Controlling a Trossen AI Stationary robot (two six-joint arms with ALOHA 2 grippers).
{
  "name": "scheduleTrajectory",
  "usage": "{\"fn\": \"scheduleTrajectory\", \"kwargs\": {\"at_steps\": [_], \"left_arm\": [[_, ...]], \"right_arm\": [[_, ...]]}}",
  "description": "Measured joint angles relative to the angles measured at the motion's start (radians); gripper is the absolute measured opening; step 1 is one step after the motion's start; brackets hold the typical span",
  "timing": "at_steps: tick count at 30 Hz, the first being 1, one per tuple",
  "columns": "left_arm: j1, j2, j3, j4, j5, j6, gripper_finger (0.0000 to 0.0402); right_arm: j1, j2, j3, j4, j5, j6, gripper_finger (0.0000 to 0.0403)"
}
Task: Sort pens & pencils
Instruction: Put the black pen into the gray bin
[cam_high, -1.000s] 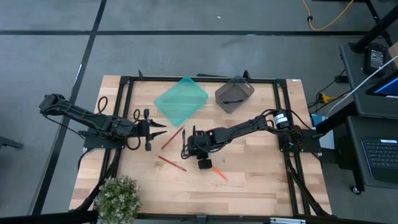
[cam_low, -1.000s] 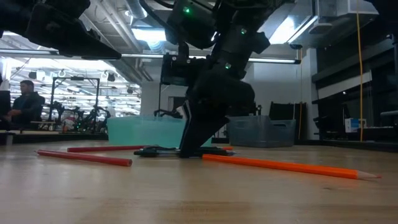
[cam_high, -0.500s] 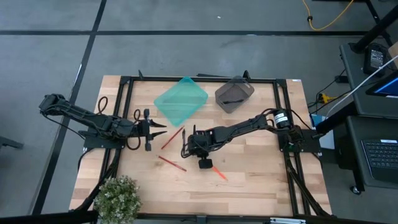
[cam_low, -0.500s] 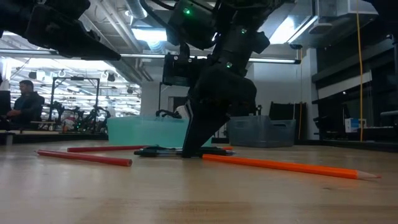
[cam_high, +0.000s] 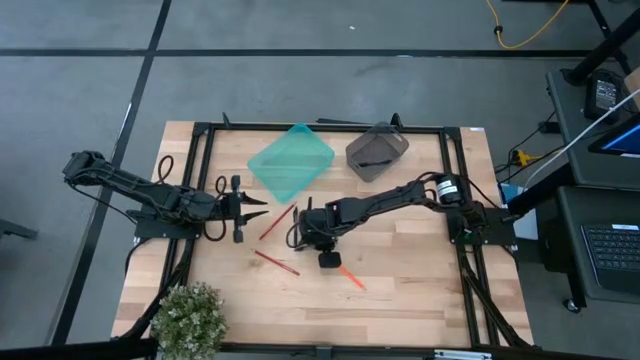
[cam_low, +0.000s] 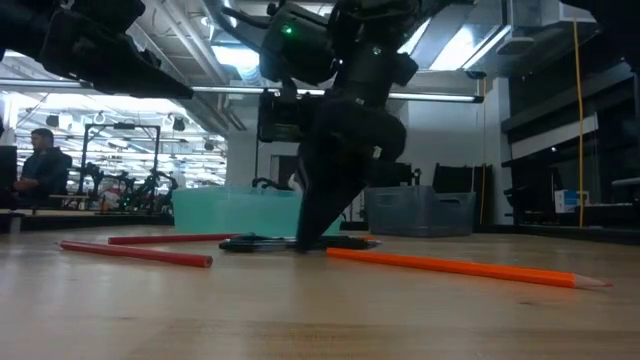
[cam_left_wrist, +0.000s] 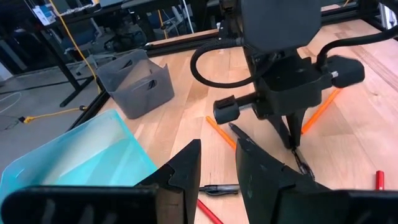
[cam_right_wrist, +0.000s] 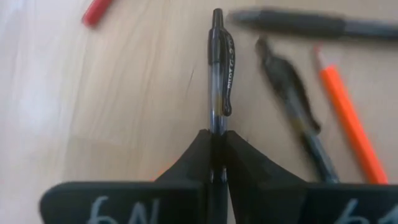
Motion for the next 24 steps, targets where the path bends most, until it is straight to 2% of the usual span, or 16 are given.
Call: {"fn": "scheduleTrajectory", "kwargs": {"at_steps": [6,13,24], "left_arm": [[-0.001,0.000,0.000,-0.004,0.000,0.000,0.0094],[-0.001,0.000,0.000,-0.021,0.000,-0.006,0.0094],[0.000,0.000,0.000,-0.020,0.000,-0.017,0.0094]], "right_arm": [[0.001,0.000,0.077,-0.099,0.010,-0.040,0.0031],[0.000,-0.009,0.097,-0.105,0.022,-0.049,0.0031],[-0.001,-0.122,0.098,-0.130,0.041,-0.070,0.0031]]}}
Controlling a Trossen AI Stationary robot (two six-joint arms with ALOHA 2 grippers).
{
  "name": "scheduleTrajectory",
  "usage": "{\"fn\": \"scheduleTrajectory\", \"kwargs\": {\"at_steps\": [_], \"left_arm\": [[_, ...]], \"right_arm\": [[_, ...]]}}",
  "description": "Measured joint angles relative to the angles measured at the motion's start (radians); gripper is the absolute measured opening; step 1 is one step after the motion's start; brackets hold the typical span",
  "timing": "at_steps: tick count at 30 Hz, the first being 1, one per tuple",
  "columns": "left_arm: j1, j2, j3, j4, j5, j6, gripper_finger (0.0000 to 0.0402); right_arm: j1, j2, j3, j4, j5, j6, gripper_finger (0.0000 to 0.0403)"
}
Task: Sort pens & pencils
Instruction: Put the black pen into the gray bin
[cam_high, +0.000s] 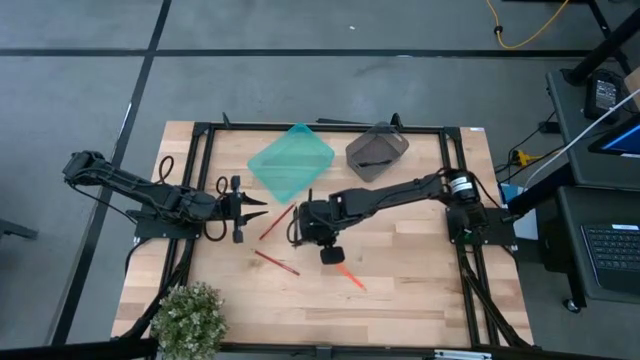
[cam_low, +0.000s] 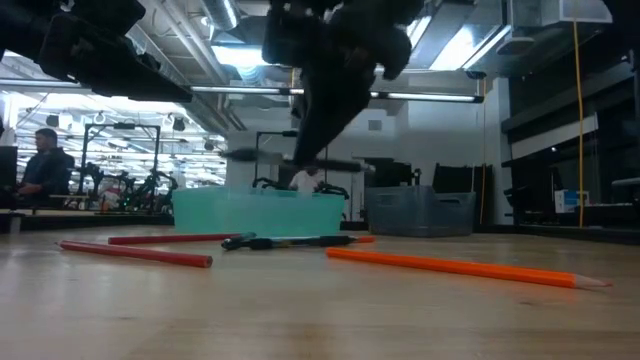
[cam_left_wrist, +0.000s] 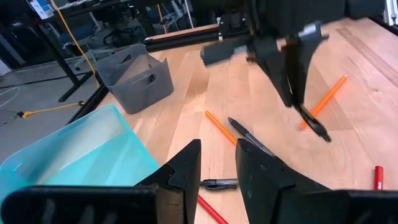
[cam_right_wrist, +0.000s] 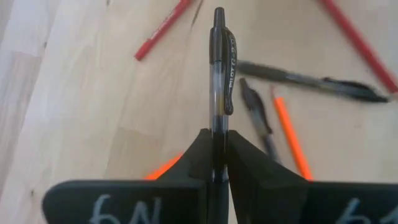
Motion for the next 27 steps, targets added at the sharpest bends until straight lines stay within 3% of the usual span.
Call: {"fn": "scheduleTrajectory", "kwargs": {"at_steps": [11,27], "left_arm": [[-0.003,0.000,0.000,0.002,0.000,0.000,0.0094],[-0.006,0.000,0.000,0.010,0.000,0.000,0.0094]], "right_arm": [[-0.028,-0.113,-0.127,0.081,0.037,0.008,0.0031],[-0.053,-0.469,-0.599,0.539,0.079,0.060,0.0031]]}}
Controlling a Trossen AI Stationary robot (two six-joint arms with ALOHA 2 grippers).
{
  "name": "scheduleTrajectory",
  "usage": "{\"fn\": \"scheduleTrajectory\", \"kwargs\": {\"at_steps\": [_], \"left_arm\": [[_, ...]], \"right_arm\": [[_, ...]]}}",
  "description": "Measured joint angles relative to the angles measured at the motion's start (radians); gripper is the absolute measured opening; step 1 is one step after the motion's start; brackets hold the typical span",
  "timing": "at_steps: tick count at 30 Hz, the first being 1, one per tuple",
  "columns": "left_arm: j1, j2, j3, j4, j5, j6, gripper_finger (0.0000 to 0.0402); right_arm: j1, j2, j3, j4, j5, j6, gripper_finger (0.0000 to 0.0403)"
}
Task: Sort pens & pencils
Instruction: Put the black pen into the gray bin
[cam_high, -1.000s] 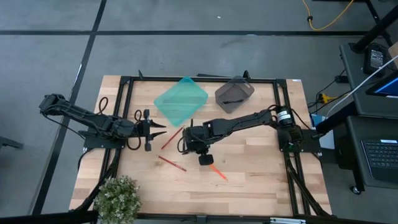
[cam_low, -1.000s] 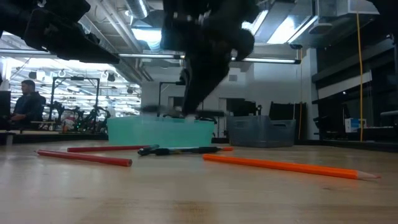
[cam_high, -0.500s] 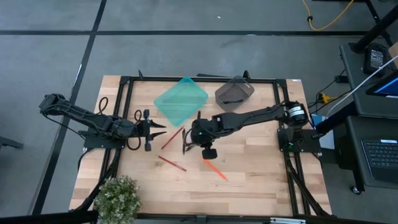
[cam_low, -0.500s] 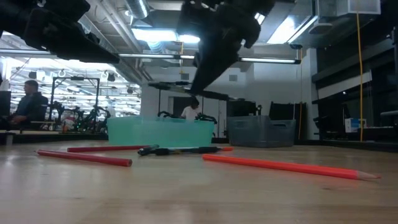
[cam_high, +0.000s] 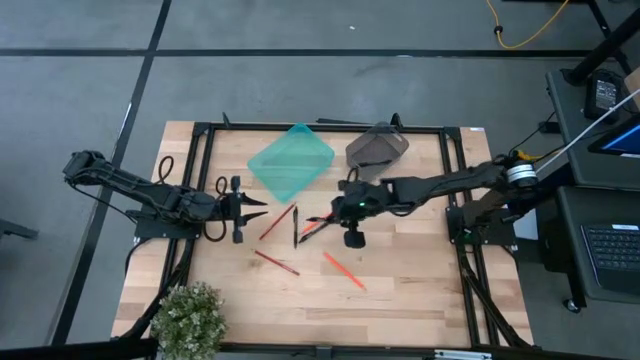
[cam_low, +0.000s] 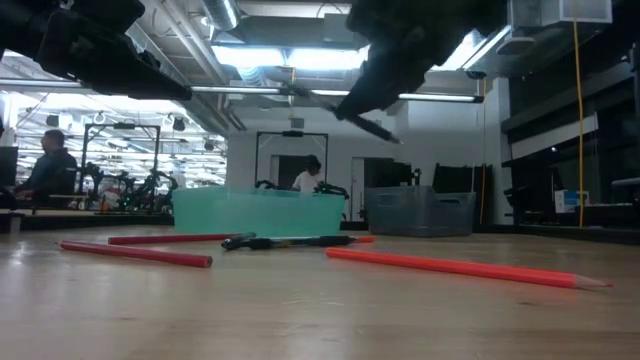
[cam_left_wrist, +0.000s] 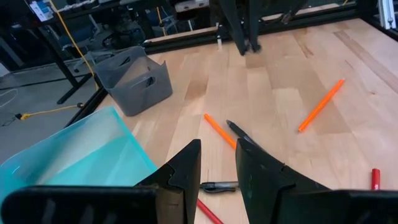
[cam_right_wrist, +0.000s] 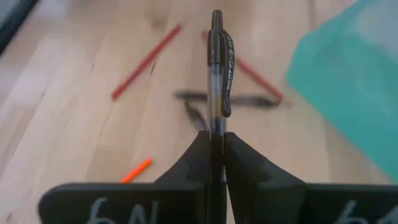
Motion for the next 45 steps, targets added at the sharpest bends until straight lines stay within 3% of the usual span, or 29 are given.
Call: {"fn": "scheduleTrajectory", "kwargs": {"at_steps": [14,33,45], "left_arm": [[0.001,0.000,0.000,0.010,0.000,-0.002,0.0094],[0.002,0.000,0.000,0.062,-0.007,0.000,0.0094],[0.002,0.000,0.000,0.064,-0.008,0.002,0.0094]], "right_arm": [[-0.072,-0.230,-0.424,0.538,0.028,0.026,0.0031],[-0.184,-0.245,-0.708,1.070,0.030,0.019,0.0031],[-0.193,-0.245,-0.824,1.291,0.317,-0.003,0.0031]]}}
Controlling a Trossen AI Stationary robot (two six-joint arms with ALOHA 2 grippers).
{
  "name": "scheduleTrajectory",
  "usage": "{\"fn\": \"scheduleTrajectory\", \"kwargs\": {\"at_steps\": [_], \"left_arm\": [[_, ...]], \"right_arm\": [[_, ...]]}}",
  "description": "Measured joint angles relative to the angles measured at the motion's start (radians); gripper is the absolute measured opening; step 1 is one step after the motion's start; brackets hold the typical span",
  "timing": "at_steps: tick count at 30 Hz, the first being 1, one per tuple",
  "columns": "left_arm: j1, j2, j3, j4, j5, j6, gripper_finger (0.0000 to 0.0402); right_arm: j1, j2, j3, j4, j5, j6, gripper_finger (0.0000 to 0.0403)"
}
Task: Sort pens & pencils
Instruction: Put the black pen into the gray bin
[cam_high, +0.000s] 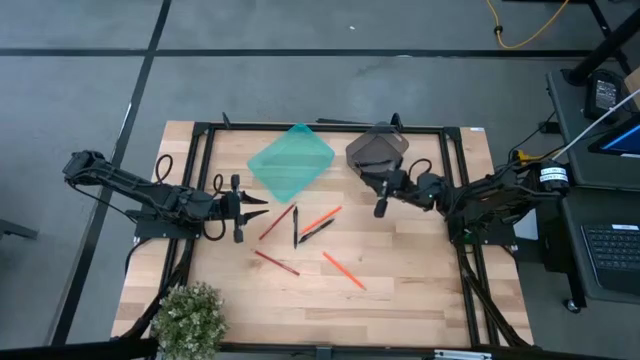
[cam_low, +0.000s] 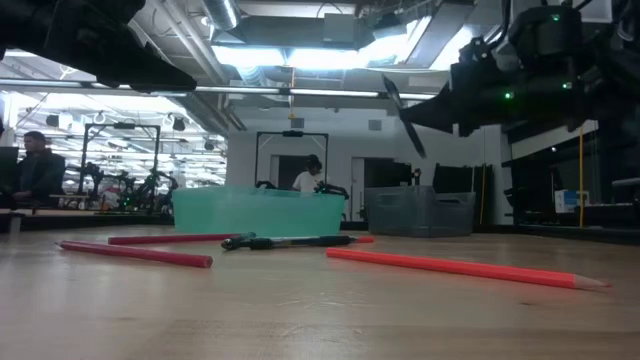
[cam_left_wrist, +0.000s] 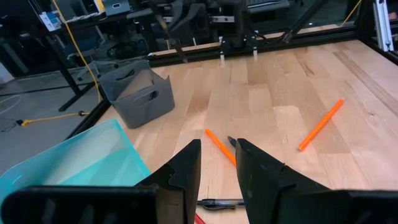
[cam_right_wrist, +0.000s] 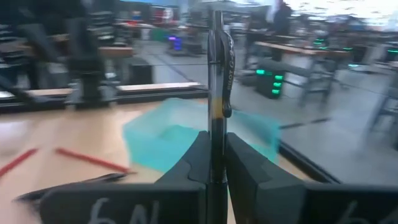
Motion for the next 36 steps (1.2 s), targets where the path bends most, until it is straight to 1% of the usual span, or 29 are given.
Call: {"fn": "scheduleTrajectory", "kwargs": {"at_steps": [4,8,14,16,19,24,26,30,36], "left_arm": [[0.000,0.000,0.000,0.000,0.000,0.002,0.0094],[0.000,0.000,0.000,0.005,0.000,0.017,0.0094],[0.000,0.000,0.000,0.008,0.000,0.018,0.0094],[0.000,0.000,0.000,0.008,-0.001,0.018,0.0094],[0.000,0.000,0.000,0.008,-0.001,0.018,0.0094],[0.000,0.000,0.000,0.008,0.000,0.018,0.0094],[0.000,0.000,0.000,0.008,0.000,0.021,0.0094],[0.000,0.000,0.000,0.008,0.000,0.025,0.0094],[0.000,0.000,0.000,0.007,0.000,0.025,0.0094]], "right_arm": [[0.000,0.000,-0.004,0.006,0.109,-0.001,0.0031],[0.000,0.000,-0.004,0.006,0.241,-0.003,0.0031],[0.000,0.000,-0.004,0.006,0.410,-0.035,0.0031],[0.000,0.000,-0.004,0.005,0.454,-0.048,0.0031],[-0.003,0.000,-0.004,0.005,0.489,-0.057,0.0031],[-0.038,0.000,-0.004,-0.002,0.494,-0.057,0.0031],[-0.064,0.000,-0.004,-0.004,0.476,-0.057,0.0031],[-0.135,0.000,-0.004,-0.004,0.391,-0.050,0.0031],[-0.254,0.000,-0.004,-0.015,0.218,-0.023,0.0031]]}}
